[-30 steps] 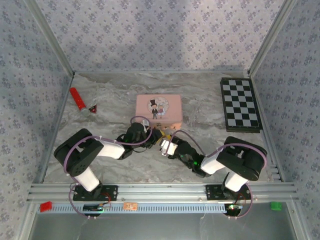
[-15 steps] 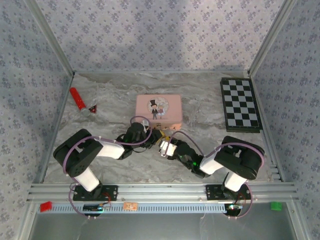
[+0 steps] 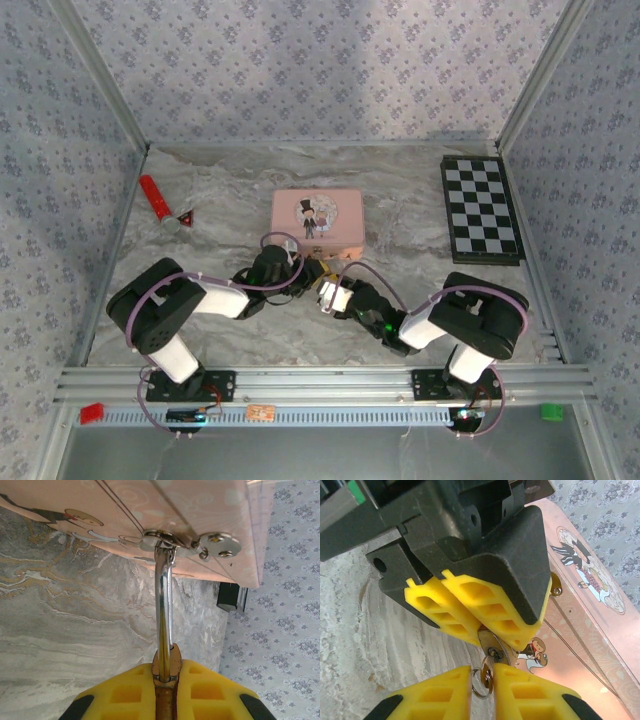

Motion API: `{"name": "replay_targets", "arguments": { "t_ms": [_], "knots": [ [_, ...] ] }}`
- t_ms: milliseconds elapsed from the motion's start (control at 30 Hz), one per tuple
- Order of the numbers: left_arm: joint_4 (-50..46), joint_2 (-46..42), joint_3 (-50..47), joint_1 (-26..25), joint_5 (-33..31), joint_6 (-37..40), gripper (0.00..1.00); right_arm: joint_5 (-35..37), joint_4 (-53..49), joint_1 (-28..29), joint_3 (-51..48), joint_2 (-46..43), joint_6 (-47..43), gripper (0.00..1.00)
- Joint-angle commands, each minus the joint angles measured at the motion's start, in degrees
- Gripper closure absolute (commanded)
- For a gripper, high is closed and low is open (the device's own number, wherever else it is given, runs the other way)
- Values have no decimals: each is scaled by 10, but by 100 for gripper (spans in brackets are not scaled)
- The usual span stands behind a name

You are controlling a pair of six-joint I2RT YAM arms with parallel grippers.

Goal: Unlock the padlock with the key

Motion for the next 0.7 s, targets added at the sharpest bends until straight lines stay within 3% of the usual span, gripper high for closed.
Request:
{"name": "replay_targets", "arguments": {
  "t_ms": [0,667],
  "knots": [
    [44,-25,8,-5,8,9,99,12,3,3,13,3,11,83],
    [48,-26,10,-7,12,14,99,37,18,0,22,13,94,89]
  ]
}}
